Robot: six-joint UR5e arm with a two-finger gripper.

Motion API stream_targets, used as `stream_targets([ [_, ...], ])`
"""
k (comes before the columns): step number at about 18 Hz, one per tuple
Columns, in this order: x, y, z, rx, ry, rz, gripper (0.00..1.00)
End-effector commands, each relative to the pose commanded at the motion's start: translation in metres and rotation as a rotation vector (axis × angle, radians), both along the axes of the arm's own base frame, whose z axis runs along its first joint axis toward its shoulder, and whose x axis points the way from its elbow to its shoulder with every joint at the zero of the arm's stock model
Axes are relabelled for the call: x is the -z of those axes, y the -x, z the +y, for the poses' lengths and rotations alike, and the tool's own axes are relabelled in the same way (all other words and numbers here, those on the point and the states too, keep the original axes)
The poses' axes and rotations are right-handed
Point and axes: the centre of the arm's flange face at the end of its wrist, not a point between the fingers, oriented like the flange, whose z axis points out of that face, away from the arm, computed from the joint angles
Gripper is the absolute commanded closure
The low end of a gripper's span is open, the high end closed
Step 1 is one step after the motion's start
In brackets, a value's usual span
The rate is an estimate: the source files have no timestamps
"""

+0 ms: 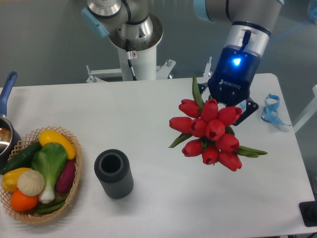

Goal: Insert the flowers into the vase
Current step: 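Carry the red tulip bunch with the gripper over the black vase, then lower the tulip stems down into the black vase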

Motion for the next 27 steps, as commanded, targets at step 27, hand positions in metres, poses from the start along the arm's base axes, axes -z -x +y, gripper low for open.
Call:
stream_targets([
  [27, 0.058, -0.123, 0.091, 0.549, -0.494, -0.233, 0.75],
])
